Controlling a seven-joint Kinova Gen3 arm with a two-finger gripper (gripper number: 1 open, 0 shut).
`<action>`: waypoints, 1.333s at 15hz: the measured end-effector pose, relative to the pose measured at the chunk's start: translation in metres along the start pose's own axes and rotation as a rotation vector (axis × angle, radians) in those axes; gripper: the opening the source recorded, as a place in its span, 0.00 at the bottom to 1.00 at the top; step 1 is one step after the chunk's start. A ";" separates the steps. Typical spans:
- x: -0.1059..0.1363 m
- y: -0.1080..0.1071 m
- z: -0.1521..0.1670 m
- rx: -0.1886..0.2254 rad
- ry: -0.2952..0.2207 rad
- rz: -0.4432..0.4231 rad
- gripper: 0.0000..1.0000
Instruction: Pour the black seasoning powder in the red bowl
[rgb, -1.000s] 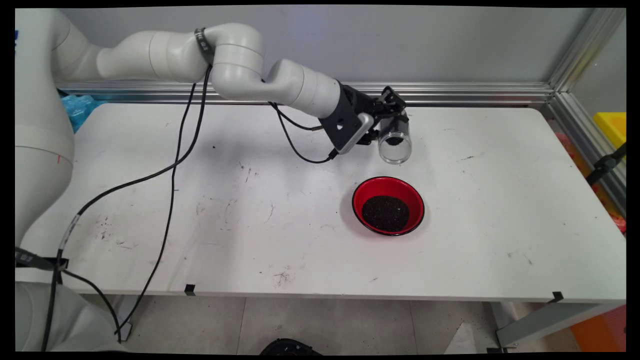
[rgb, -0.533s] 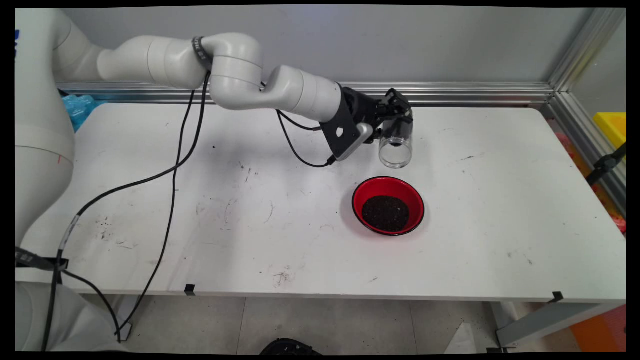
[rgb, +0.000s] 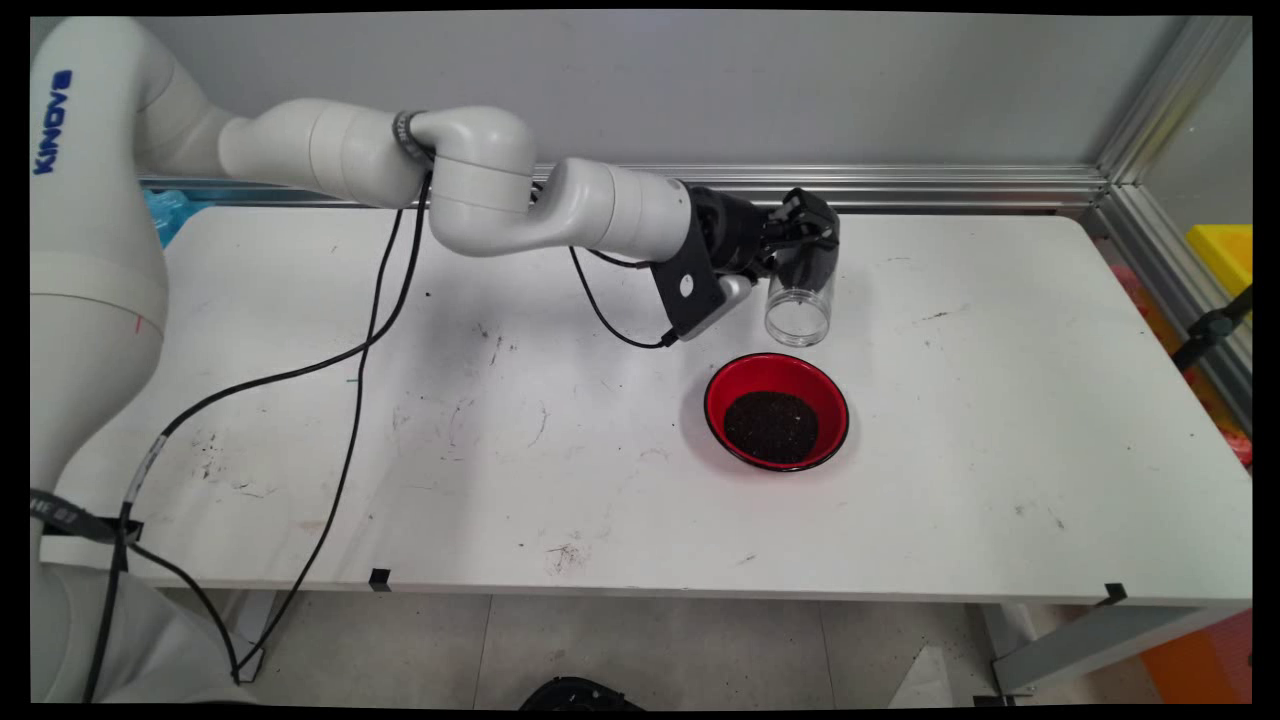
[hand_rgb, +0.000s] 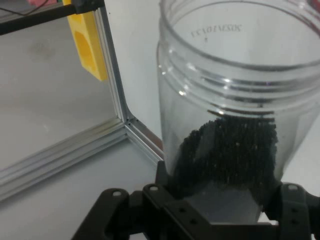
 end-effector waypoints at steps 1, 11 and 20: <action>0.002 0.002 0.001 0.004 -0.007 0.012 0.00; 0.014 0.014 0.007 0.047 -0.042 0.127 0.00; 0.017 0.016 0.002 0.107 -0.052 0.271 0.00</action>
